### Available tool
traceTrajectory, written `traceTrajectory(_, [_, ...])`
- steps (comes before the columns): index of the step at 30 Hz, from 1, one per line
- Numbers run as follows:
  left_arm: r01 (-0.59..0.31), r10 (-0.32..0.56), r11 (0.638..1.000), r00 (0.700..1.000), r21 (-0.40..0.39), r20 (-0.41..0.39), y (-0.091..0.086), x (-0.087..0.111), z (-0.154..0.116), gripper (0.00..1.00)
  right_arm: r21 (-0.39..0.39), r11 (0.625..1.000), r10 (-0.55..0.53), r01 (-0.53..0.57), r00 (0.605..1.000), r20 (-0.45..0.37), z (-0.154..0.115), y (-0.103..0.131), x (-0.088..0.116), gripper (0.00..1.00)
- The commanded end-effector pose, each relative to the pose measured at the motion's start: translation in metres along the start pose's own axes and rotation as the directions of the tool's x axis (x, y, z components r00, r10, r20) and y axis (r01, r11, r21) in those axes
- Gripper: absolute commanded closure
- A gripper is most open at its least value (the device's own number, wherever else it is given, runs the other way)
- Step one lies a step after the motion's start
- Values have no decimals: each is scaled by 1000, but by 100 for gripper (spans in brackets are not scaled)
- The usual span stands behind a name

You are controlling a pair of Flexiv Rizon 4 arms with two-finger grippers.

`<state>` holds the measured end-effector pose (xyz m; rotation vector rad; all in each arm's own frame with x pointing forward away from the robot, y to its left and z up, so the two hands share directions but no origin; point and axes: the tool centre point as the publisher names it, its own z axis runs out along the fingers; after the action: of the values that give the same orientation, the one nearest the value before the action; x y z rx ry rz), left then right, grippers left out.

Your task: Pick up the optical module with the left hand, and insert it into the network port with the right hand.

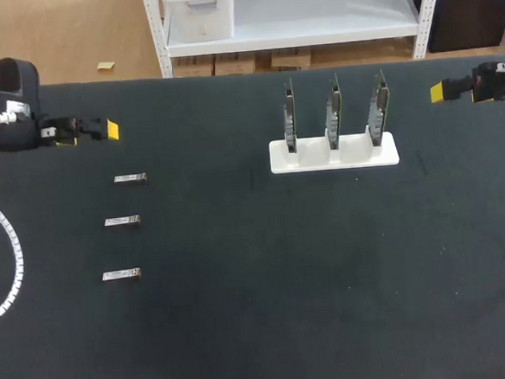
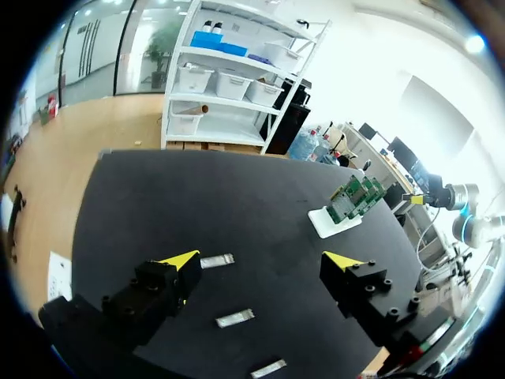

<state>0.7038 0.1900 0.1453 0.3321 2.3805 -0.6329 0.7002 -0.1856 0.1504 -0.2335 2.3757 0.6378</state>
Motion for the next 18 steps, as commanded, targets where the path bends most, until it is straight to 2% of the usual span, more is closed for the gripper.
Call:
traceTrajectory(1, [-108, 109, 991, 994, 76, -18, 16, -18, 5, 0, 3, 1000, 1, -1, 1000, 1, 0, 1, 0, 0])
traceTrajectory(2, [-161, 164, 983, 986, 84, -33, 19, -21, 6, 0, 3, 1000, 1, -1, 1000, 1, 0, 1, 0, 0])
traceTrajectory(3, [-211, 214, 976, 976, 58, -37, 22, -25, 8, 0, 3, 1000, 1, -1, 1000, 1, 0, 1, 0, 0])
traceTrajectory(4, [-263, 267, 962, 962, 77, -58, 25, -27, 11, 0, 3, 1000, 1, -1, 1000, 1, 0, 1, 0, 0])
traceTrajectory(5, [-295, 303, 950, 951, 97, -70, 27, -30, 13, 0, 3, 1000, 1, -1, 1000, 1, 0, 1, 0, 0])
traceTrajectory(6, [-329, 334, 941, 940, 79, -70, 29, -33, 14, 0, 3, 1000, 1, -1, 1000, 1, 0, 1, 0, 0])
traceTrajectory(8, [-408, 419, 906, 902, 112, -101, 33, -38, 17, 0, 3, 1000, 1, -1, 1000, 1, 0, 1, 0, 0])
traceTrajectory(9, [-441, 450, 892, 887, 97, -102, 34, -40, 18, 0, 3, 1000, 1, -1, 1000, 1, 0, 1, 0, 0])
traceTrajectory(12, [-550, 567, 823, 810, 143, -149, 33, -42, 22, 0, 3, 1000, 1, -1, 1000, 1, 0, 1, 0, 0])
traceTrajectory(13, [-581, 603, 797, 777, 166, -179, 33, -41, 24, 0, 3, 1000, 1, -1, 1000, 1, 0, 1, 0, 0])
traceTrajectory(15, [-654, 673, 740, 712, 160, -202, 32, -38, 30, 0, 3, 1000, 1, -1, 1000, 1, 0, 1, 0, 0])
traceTrajectory(17, [-722, 740, 670, 632, 173, -230, 31, -33, 36, 0, 3, 1000, 1, -1, 1000, 1, 0, 1, 0, 0])
traceTrajectory(18, [-735, 751, 657, 618, 171, -232, 32, -30, 39, 0, 3, 1000, 1, -1, 1000, 1, 0, 1, 0, 0])
